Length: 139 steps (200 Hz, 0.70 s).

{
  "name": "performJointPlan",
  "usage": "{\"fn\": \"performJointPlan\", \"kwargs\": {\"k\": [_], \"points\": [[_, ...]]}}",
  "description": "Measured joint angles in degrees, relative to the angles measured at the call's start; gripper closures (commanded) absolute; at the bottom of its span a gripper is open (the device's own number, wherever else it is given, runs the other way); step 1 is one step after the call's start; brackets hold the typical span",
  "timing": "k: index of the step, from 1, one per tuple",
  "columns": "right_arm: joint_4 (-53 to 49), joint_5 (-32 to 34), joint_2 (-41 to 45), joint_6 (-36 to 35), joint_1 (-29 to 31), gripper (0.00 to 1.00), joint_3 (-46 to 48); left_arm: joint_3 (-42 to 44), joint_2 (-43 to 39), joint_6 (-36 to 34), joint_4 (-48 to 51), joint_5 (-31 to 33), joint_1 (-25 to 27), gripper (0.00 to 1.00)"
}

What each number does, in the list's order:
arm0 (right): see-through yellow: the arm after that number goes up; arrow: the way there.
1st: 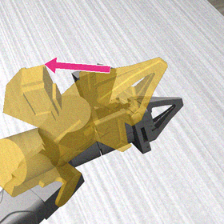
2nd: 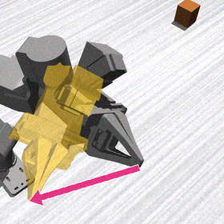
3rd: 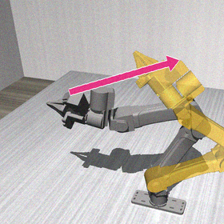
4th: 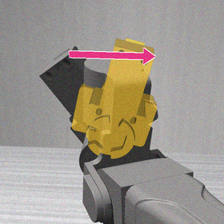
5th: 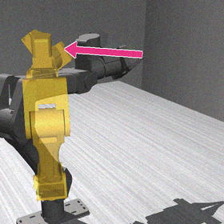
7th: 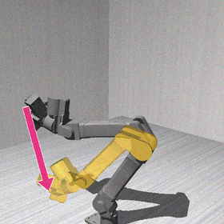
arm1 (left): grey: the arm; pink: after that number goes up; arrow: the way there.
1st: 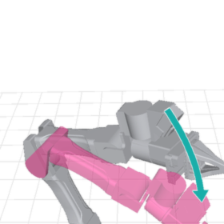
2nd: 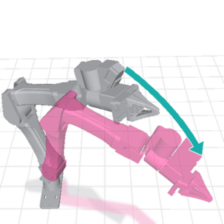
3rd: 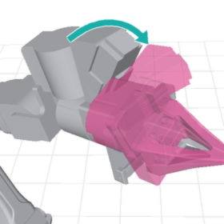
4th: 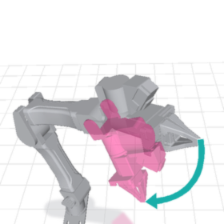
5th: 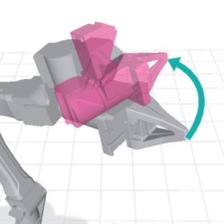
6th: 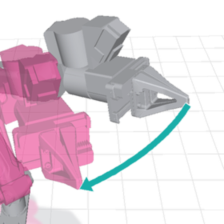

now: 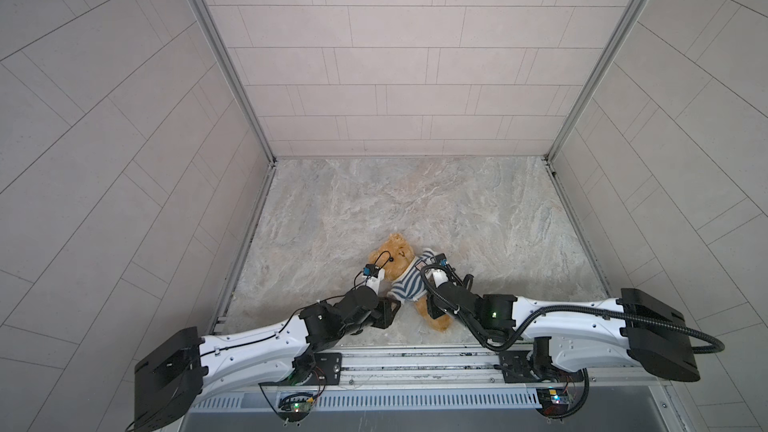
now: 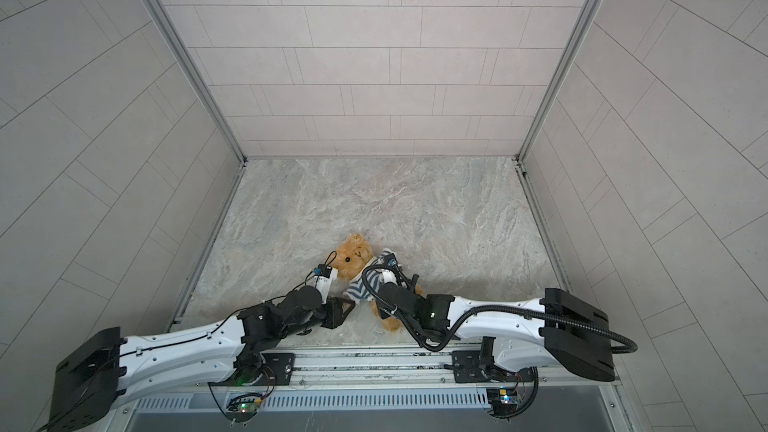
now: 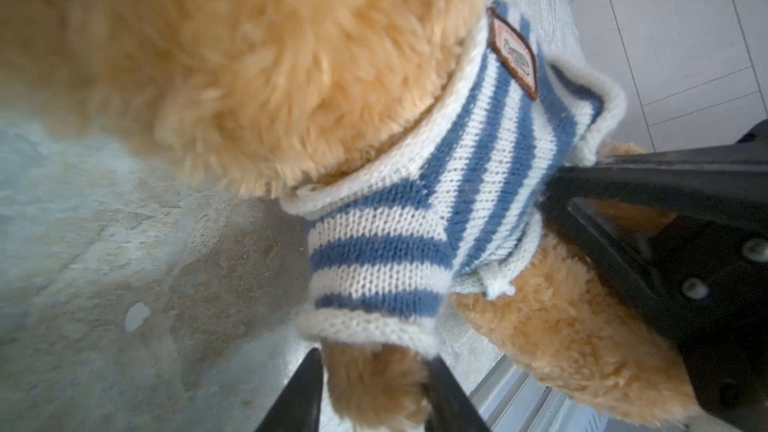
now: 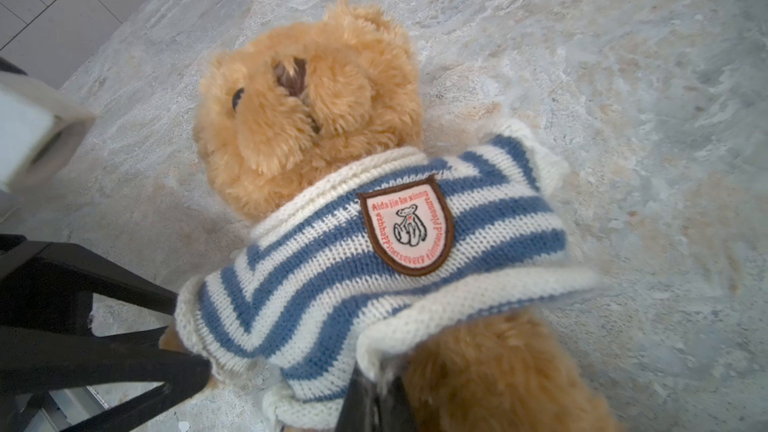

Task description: Dress the teddy bear

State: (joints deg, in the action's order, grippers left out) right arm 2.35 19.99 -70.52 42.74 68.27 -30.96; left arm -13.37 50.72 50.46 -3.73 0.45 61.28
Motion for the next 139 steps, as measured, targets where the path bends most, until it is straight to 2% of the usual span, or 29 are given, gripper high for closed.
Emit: {"fn": "performJointPlan", "kwargs": {"k": [21,75,113,139], "points": [[-0.02,0.02,0.02,0.22,0.11,1.0,0.28,0.0,0.35,-0.17,0.13,-0.15,0.0,0.55],[0.02,0.04,0.24,0.61,0.35,1.0,0.5,0.0,2.4,-0.96,-0.83,-0.85,0.66,0.65],[0.02,0.13,0.46,0.85,0.37,1.0,0.94,0.0,2.64,-2.14,-0.83,-1.53,1.4,0.56],[0.0,0.28,0.59,0.85,0.35,1.0,0.98,-0.22,1.2,-3.23,0.42,-1.9,1.44,0.54]]}}
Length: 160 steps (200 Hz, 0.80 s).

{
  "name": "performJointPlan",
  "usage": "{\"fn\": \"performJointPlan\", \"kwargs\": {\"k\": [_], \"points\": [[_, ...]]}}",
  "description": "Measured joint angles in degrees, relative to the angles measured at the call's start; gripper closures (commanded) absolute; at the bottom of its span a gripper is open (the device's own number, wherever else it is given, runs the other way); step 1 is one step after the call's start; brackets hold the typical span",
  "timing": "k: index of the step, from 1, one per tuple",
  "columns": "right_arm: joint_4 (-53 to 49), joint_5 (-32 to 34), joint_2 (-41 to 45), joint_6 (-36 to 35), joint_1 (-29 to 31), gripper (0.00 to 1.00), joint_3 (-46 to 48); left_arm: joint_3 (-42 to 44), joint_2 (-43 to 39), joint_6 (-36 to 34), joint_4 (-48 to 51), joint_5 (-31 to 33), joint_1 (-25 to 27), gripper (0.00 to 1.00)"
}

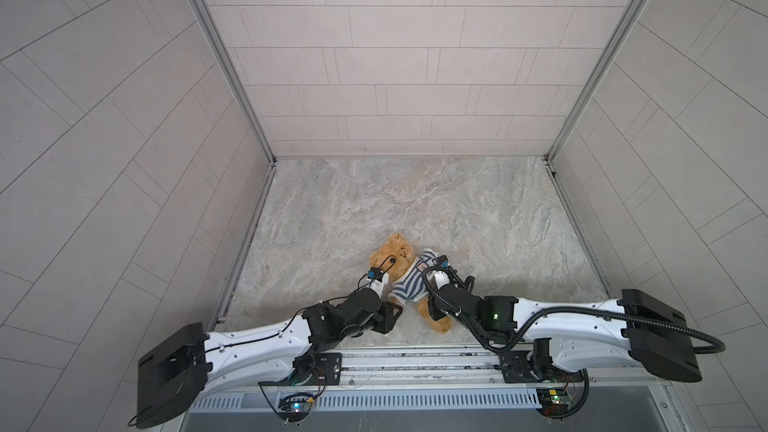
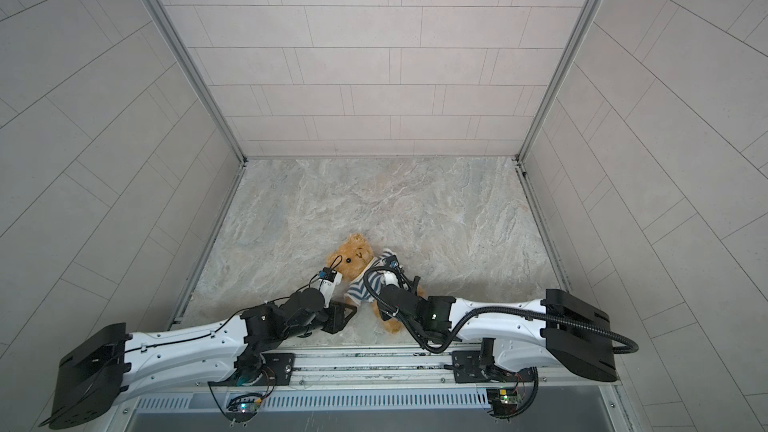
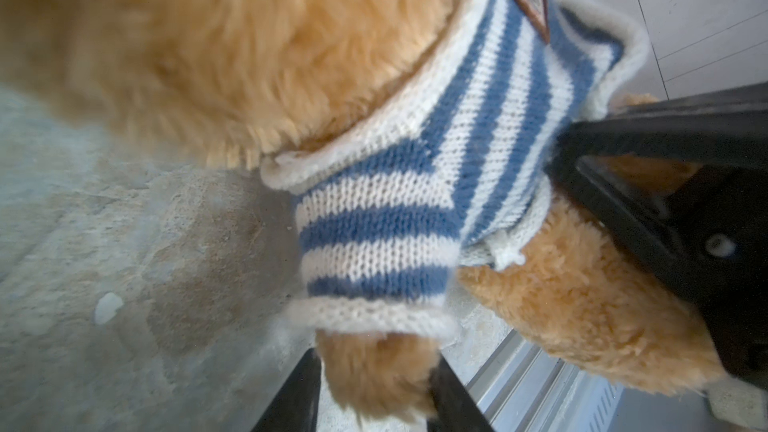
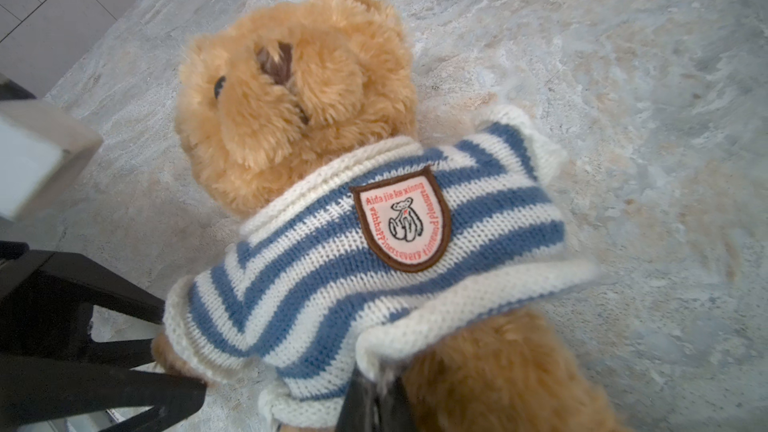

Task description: Dress the teddy bear

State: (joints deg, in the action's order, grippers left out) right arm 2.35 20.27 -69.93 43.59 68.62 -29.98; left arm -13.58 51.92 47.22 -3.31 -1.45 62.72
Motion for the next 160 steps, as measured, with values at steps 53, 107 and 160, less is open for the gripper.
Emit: {"fn": "performJointPlan", "kwargs": {"k": [53,107,160], "points": [[-0.02,0.52,0.31,0.04,0.44,1.0,0.11,-1.46,-0.96,-1.66,2.38,0.9,0.04,0.6],[-0.02,0.74,0.31,0.22,0.57,1.0,0.11,-3.1,2.4,-2.03,2.6,1.81,0.04,0.73],[-0.46,0.96,1.29,0.33,0.76,1.0,0.44,-3.39,2.43,-2.03,2.56,2.64,0.04,1.0]]}}
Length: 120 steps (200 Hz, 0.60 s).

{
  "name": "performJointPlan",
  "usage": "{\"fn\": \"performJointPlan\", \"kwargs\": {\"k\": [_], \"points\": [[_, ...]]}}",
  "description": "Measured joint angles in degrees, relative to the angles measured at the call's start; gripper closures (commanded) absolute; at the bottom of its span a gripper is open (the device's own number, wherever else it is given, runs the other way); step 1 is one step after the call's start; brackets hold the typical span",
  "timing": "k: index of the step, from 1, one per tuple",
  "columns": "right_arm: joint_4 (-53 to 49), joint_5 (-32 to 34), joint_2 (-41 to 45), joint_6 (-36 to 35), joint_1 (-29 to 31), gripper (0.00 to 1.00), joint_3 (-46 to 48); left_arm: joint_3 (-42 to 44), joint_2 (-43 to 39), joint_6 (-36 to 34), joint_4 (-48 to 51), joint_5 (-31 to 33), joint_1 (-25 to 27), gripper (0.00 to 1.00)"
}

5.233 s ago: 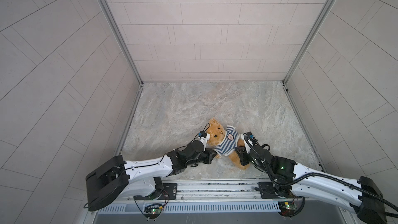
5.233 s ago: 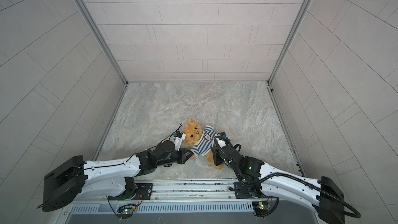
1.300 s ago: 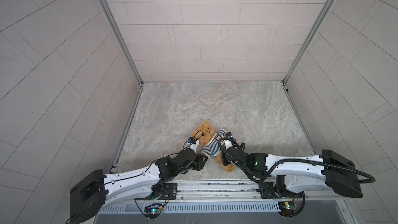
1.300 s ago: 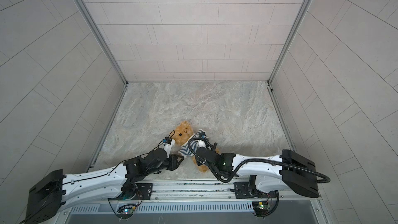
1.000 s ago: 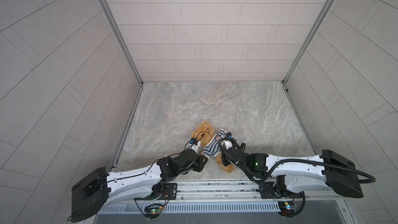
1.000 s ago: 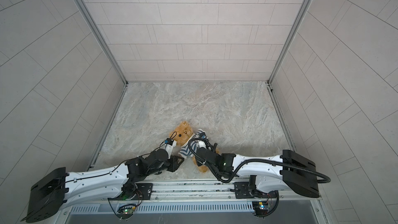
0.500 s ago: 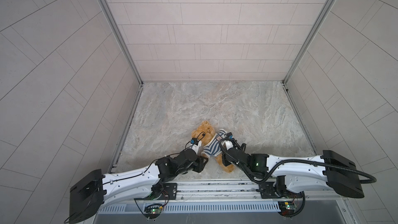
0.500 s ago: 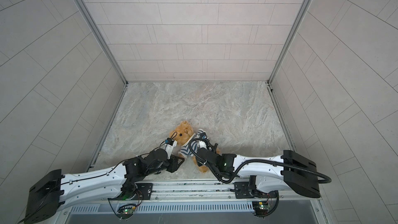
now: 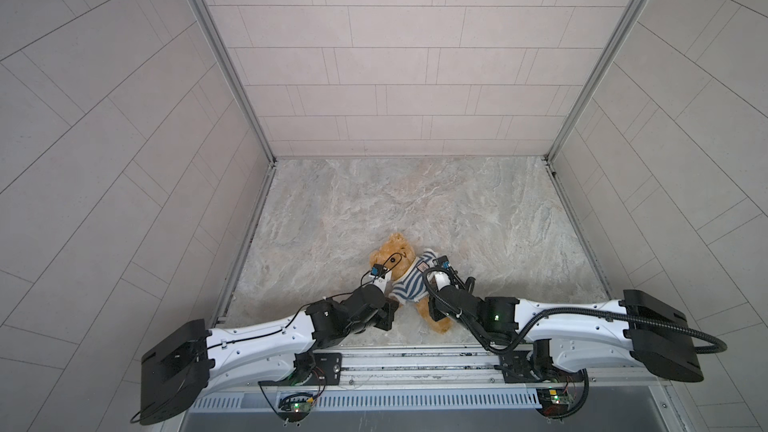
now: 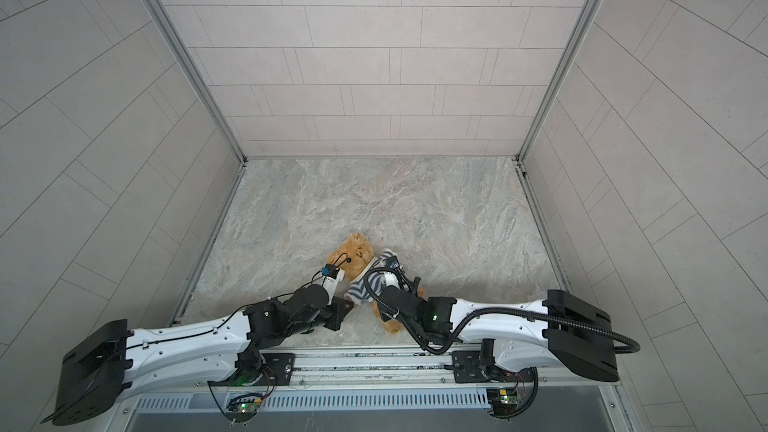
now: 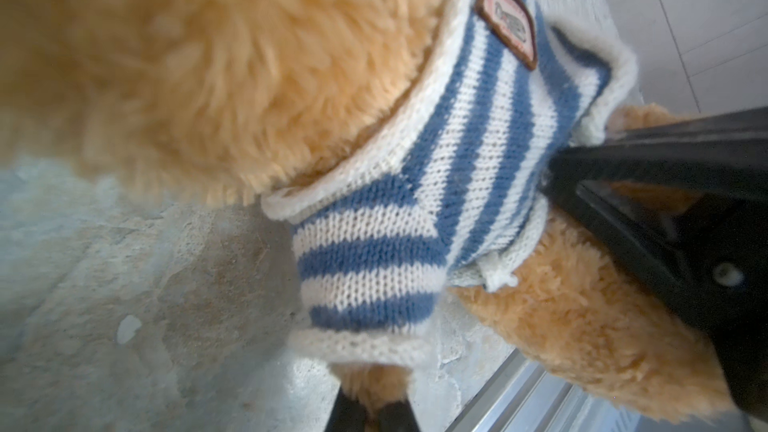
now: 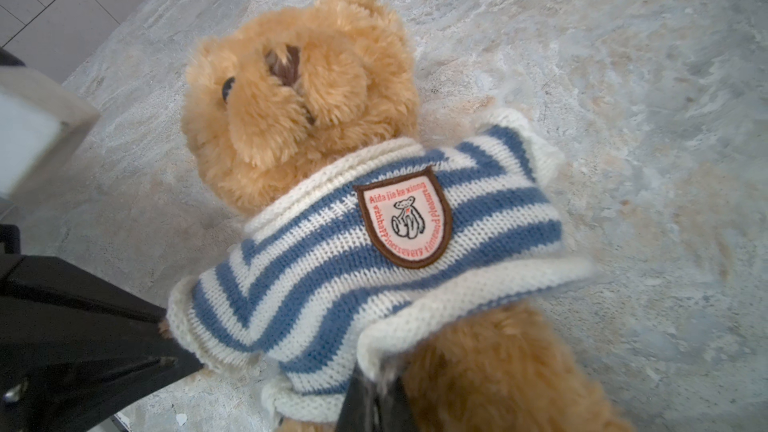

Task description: Dress the teddy bear

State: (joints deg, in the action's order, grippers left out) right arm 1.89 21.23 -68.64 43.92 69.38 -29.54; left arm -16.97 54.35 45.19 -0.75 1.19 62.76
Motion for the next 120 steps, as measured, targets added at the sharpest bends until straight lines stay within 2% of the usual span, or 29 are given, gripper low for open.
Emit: {"fn": "performJointPlan", "kwargs": {"k": [47,83,120], "points": [[-0.7,1.88,7.74,0.96,0.11,1.0,4.44,-0.04,-4.44,-1.36,2.89,-0.33,-0.61,1.0],[-1.81,3.58,16.7,1.55,-0.17,1.0,10.56,0.09,-7.04,-5.33,3.58,-5.81,-3.3,1.0],[-4.85,3.85,21.0,1.57,-0.81,1.0,10.6,1.68,-9.68,-8.44,2.95,-11.58,-5.11,1.0]]}}
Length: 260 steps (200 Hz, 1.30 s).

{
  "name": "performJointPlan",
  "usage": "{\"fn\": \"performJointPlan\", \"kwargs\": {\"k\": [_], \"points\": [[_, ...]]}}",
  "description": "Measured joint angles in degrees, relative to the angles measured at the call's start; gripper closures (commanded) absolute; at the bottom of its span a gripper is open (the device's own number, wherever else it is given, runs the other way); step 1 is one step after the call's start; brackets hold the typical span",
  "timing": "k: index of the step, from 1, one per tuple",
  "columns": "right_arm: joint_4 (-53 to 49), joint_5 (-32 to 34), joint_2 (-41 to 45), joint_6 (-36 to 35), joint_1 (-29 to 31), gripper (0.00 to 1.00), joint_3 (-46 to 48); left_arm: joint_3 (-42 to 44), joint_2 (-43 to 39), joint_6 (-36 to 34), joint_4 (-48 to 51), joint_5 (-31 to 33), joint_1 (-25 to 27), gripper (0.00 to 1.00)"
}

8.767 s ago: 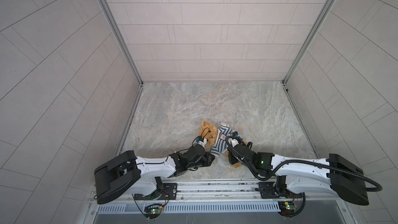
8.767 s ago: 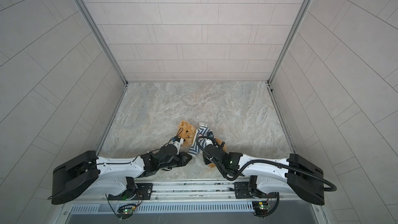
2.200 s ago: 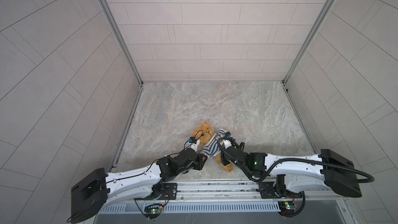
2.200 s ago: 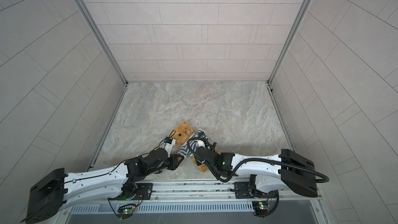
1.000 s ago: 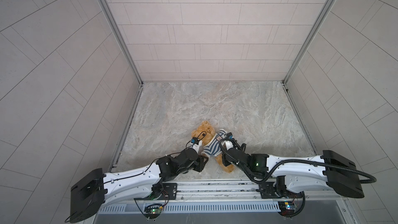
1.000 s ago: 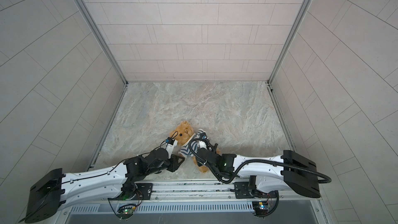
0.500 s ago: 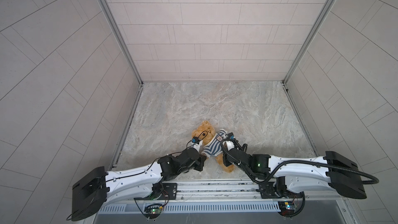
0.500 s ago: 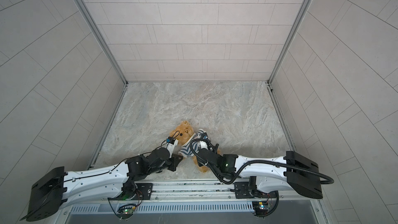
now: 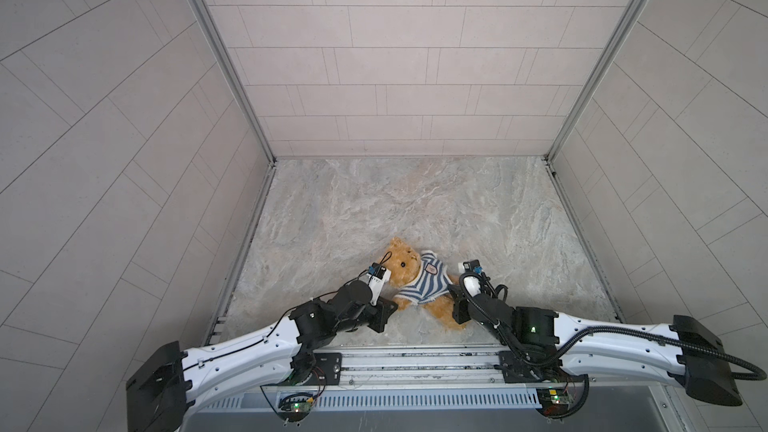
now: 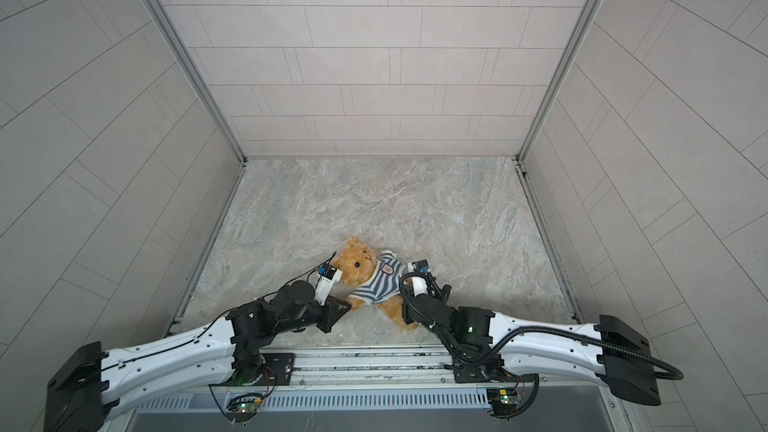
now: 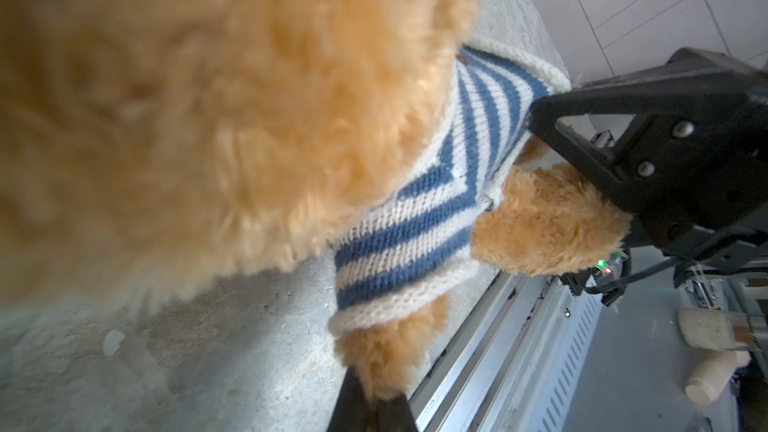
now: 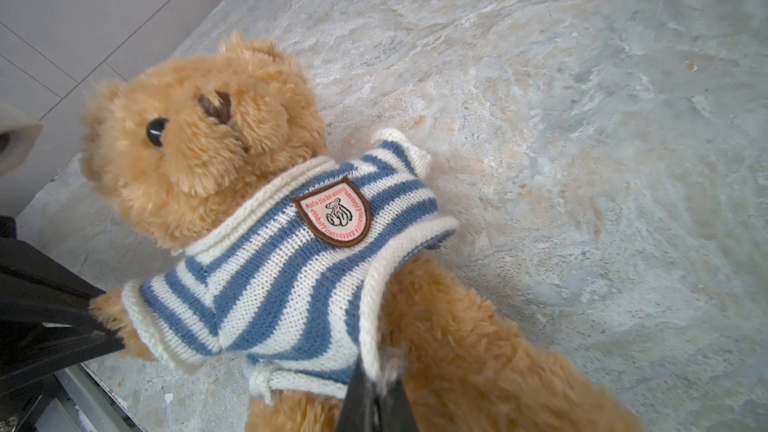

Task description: Dress the teddy bear

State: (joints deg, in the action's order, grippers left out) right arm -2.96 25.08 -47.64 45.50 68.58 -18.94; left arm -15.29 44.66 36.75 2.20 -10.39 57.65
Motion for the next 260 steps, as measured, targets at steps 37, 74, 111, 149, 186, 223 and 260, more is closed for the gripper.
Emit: {"fn": "performJointPlan", "kwargs": {"k": [37,74,111,149,186,223,260], "points": [[-0.66,0.52,-0.94,1.01,-0.13,1.0,0.44,0.24,0.55,-0.68,-1.51,-1.88,-0.5,1.0],[0.76,2.32,-3.93,2.91,-0.2,1.0,0.68,4.15,0.74,1.84,-6.45,-2.25,-0.85,1.0],[2.4,1.51,-6.6,1.55,-0.85,1.0,-0.26,4.28,-1.01,1.75,-5.25,-1.6,-2.1,1.0],[2.1,-1.97,-9.16,-1.88,-1.14,0.79,-5.05,3.39,0.26,1.07,-2.27,0.57,-2.69,1.0],[-0.9,-5.84,-10.99,-8.46,-1.14,0.56,-13.64,3.26,1.31,0.87,-0.09,2.4,-2.91,1.0],[-3.67,-10.45,-12.48,-11.54,-5.9,0.46,-20.79,1.57,1.66,-0.57,2.6,4.28,-2.93,1.0],[-6.23,-15.98,-18.99,-15.47,-12.94,0.45,-26.03,-0.35,3.82,-1.77,3.91,5.33,-2.93,1.0]]}}
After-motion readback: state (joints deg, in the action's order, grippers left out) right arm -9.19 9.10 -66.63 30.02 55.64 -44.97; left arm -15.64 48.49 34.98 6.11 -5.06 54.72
